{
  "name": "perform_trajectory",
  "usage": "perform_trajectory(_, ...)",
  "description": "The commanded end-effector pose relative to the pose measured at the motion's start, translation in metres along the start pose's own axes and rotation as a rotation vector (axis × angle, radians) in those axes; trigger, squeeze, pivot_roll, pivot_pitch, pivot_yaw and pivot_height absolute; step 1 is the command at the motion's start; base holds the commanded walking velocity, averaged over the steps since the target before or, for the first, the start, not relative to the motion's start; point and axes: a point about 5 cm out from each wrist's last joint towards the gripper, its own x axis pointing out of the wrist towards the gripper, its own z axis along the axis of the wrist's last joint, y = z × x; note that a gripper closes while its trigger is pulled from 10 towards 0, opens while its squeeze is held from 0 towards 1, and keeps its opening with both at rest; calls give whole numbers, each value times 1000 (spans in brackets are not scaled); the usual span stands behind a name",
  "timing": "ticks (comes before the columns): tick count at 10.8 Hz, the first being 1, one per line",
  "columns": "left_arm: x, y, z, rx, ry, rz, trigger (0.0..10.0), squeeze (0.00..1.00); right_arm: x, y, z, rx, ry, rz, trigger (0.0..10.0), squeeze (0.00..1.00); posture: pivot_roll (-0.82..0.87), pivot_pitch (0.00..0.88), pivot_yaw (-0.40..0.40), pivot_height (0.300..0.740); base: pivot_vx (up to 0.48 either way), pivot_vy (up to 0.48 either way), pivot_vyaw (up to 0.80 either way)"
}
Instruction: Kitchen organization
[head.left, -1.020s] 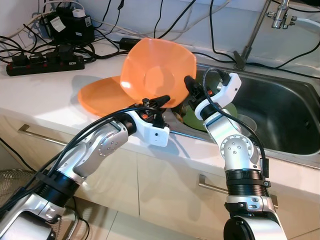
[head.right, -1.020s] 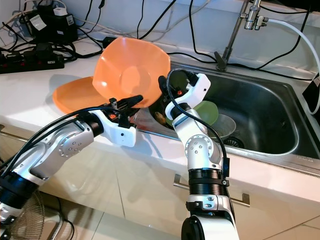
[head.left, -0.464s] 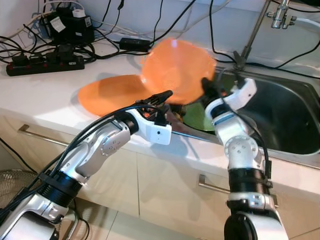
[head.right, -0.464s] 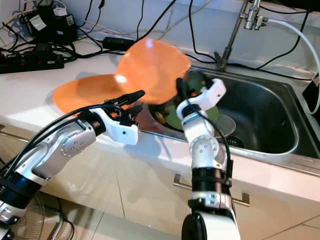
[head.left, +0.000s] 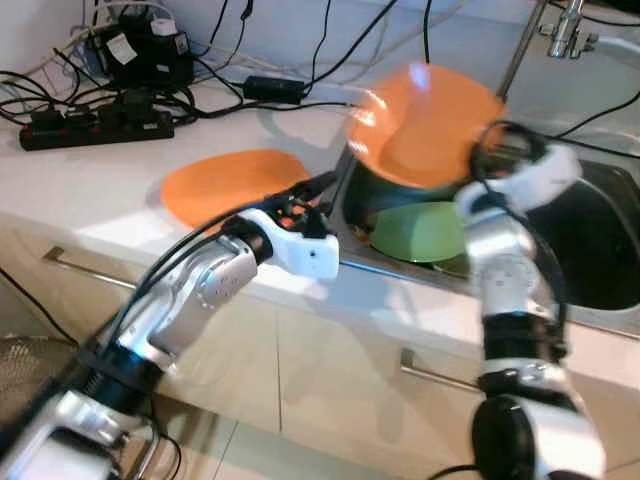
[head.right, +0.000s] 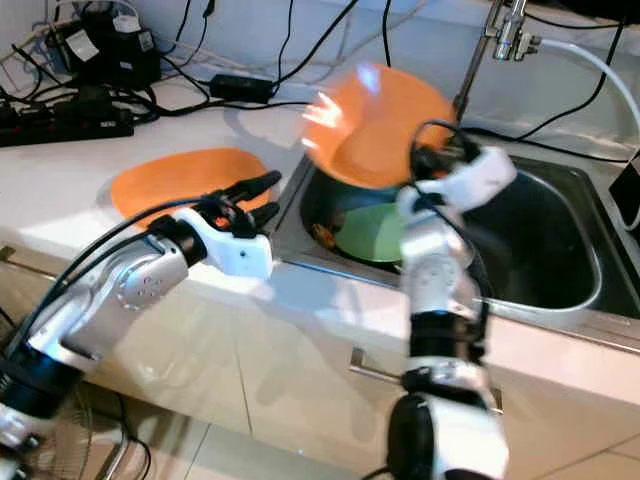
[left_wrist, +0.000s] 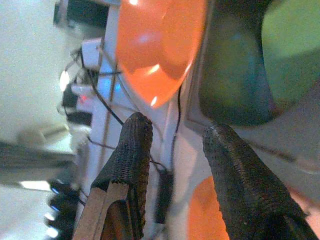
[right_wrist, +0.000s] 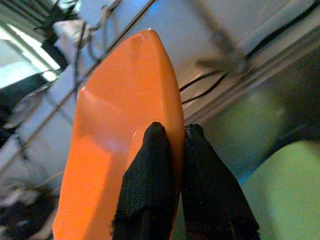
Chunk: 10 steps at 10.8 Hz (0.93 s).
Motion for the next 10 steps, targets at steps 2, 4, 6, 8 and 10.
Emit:
perform_trajectory(2,2,-1,2,-526,42,147,10000,0,5,-12,10,-322,-70,-52,10000,0,235,7,-47,740,0,0,0)
perform_trajectory(4,4,-12,7,-795,48,156,10000,0,8,-21,8,-467,-55,-90,10000,0,236,8,-49,740,0,0,0)
perform_trajectory(6,8,-28,25,-997,47,109,10000,0,11,-33,-4,-688,24,-96,10000,0,237,3,-52,740,0,0,0)
perform_trajectory(8,9,-32,31,-1034,50,79,10000,0,13,-36,-10,-747,69,-93,10000,0,242,0,-53,740,0,0,0)
perform_trajectory(10,9,-50,37,-1222,83,-9,10000,0,9,-45,-39,-845,248,-48,10000,0,257,0,-59,740,0,0,0)
